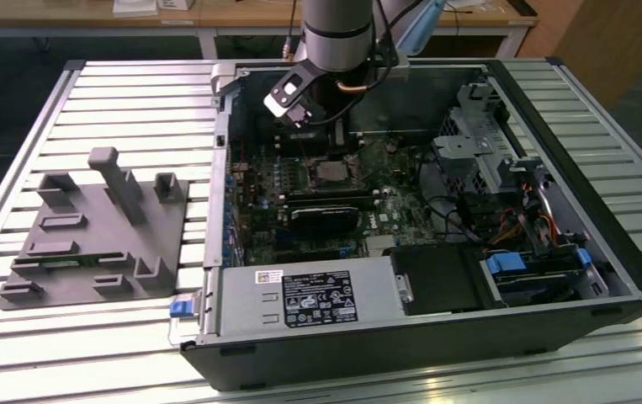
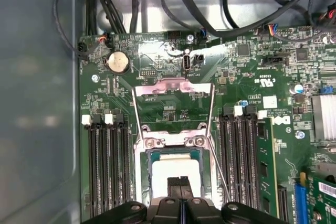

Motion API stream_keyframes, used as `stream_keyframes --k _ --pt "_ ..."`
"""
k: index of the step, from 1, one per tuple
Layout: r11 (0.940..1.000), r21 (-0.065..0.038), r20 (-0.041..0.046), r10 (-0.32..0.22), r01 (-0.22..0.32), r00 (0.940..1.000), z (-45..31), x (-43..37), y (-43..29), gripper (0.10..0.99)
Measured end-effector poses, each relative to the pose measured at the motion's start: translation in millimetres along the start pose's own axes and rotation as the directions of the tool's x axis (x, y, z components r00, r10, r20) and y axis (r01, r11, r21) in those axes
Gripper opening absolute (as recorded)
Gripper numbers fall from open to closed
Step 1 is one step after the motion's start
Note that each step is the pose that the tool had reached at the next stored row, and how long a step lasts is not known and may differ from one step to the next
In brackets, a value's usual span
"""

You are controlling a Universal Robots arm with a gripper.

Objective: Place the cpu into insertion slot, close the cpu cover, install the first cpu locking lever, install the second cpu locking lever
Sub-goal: 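Place the cpu into insertion slot, then close the cpu cover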

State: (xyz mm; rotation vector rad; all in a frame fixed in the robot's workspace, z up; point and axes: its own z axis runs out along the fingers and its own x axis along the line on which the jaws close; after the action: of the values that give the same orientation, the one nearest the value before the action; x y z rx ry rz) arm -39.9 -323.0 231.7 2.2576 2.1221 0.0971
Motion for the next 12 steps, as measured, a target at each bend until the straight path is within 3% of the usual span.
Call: stream_keyframes --k 12 --pt "1.0000 0.000 0.0015 0.000 0.000 1.0000 -0.9 0.0 0.1 0.106"
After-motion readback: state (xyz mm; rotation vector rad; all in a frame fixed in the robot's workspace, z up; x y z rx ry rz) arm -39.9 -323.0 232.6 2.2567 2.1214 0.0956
